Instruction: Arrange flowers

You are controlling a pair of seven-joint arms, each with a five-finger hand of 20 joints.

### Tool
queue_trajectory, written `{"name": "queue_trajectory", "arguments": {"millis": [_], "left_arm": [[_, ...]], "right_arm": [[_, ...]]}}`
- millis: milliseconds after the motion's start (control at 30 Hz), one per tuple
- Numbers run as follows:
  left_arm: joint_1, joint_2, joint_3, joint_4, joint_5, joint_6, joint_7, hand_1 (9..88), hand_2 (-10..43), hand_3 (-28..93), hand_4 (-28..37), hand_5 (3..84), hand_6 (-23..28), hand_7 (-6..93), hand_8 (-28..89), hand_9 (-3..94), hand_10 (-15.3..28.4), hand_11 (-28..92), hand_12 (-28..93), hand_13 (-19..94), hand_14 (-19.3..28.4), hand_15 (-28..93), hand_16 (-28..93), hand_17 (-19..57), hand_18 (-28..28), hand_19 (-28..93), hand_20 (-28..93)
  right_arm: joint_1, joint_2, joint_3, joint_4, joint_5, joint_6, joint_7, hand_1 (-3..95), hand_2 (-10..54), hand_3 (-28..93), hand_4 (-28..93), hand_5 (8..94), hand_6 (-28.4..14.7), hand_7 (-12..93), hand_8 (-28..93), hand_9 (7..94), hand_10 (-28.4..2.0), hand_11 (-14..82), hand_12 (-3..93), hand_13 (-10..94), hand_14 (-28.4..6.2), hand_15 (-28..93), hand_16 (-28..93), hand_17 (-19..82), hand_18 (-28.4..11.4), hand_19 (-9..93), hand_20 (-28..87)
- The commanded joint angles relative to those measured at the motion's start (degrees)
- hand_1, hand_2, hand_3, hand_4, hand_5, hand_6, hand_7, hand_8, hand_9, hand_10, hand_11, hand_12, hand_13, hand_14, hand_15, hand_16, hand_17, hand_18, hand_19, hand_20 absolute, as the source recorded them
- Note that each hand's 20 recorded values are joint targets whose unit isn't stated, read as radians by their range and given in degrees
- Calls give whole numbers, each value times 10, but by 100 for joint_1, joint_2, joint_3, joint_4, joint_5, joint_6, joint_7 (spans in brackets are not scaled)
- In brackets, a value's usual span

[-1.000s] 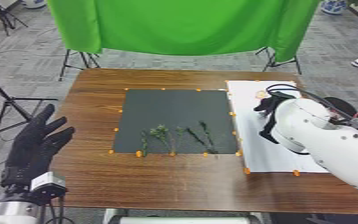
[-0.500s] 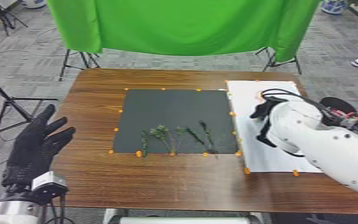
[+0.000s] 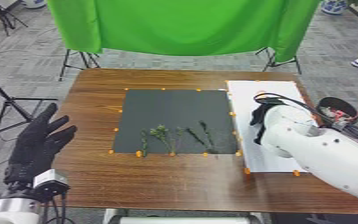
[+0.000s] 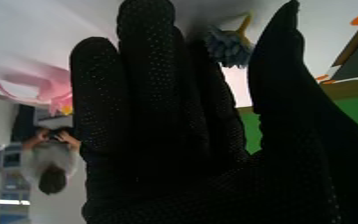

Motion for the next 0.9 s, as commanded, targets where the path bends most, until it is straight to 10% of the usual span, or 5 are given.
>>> {"name": "queue_trajectory", "arguments": {"millis": [33, 500, 900], "left_arm": [[-89, -81, 61, 26, 80, -95, -128, 300, 72, 636, -205, 310, 70, 81, -77, 266, 179, 243, 109, 194, 271, 570, -126, -97, 274, 495, 17], [-107, 59, 95, 41, -45, -84, -71, 300, 73, 636, -205, 312, 71, 82, -77, 269, 181, 245, 107, 195, 270, 572, -127, -98, 274, 496, 16], [-10, -148, -35, 2, 69, -148, -241, 299, 73, 636, -205, 312, 72, 82, -77, 271, 183, 244, 107, 195, 269, 572, -128, -98, 273, 497, 15]], "right_arm": [[-7, -84, -386, 42, -250, 207, 7, 406, -45, 742, -244, 592, -34, 155, -104, 716, -193, 150, 138, 794, -131, 425, 111, 598, -134, 907, -282], [463, -185, -1393, 240, -890, 1052, 30, 519, -76, 705, -275, 677, -18, 185, 4, 779, -148, 165, 148, 825, -99, 419, 128, 620, -114, 896, -282], [790, -12, -1882, 206, -1531, 1832, 68, 586, -80, 708, -282, 800, -4, 192, 43, 915, -86, 136, 257, 871, -61, 425, 163, 646, -87, 927, -279]]}}
